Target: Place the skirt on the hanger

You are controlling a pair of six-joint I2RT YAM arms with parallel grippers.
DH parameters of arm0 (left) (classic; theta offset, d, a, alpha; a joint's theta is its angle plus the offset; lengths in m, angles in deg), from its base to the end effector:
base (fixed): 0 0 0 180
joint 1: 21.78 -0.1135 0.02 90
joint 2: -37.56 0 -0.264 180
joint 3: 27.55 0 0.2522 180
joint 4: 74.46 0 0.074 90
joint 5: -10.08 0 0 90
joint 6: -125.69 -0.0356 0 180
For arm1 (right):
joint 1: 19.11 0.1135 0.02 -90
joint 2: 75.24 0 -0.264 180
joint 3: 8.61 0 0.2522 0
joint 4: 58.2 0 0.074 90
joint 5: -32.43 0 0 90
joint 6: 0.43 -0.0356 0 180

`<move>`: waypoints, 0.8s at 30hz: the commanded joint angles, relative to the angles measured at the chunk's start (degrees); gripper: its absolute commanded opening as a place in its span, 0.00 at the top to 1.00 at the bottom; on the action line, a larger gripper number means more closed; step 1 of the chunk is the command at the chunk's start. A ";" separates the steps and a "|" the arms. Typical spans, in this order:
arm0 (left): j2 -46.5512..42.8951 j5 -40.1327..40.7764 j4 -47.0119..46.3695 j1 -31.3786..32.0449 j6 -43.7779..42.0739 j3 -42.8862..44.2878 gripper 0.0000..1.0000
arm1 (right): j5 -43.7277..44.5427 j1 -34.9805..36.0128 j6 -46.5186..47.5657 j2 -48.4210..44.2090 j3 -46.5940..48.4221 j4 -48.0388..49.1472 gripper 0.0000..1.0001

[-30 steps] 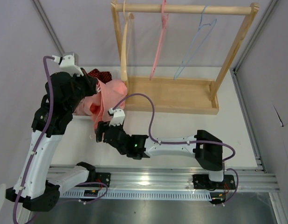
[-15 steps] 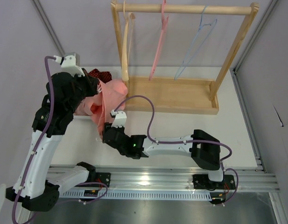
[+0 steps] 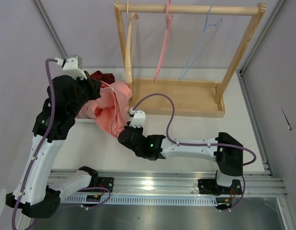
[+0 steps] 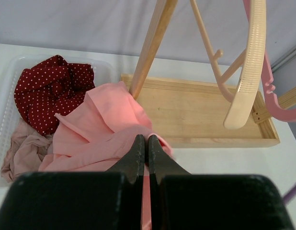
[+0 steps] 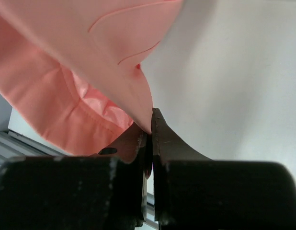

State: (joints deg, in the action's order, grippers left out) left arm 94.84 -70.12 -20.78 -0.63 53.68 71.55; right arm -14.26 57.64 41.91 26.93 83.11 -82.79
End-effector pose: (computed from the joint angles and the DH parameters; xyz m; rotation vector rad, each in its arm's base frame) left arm 0.1626 -0.0564 0.4814 -0.0749 1.7858 -0.3408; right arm 0.1167 0.3891 0.2685 -0.1027 2.0429 0.5508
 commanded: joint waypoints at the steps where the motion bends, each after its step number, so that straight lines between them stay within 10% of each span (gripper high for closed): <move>1: -2.08 -2.24 -3.71 0.39 -0.16 0.61 1.00 | 9.24 0.06 0.63 -10.13 -0.61 -2.96 1.00; 24: -4.37 -13.23 -7.23 0.39 0.19 7.21 1.00 | 20.51 -3.18 21.29 -37.56 9.58 -16.85 1.00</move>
State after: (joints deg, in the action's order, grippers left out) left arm 90.90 -80.98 -24.58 -0.52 53.29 75.26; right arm 1.52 55.74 59.39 -6.36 88.53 -98.98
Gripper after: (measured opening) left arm 0.022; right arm 0.029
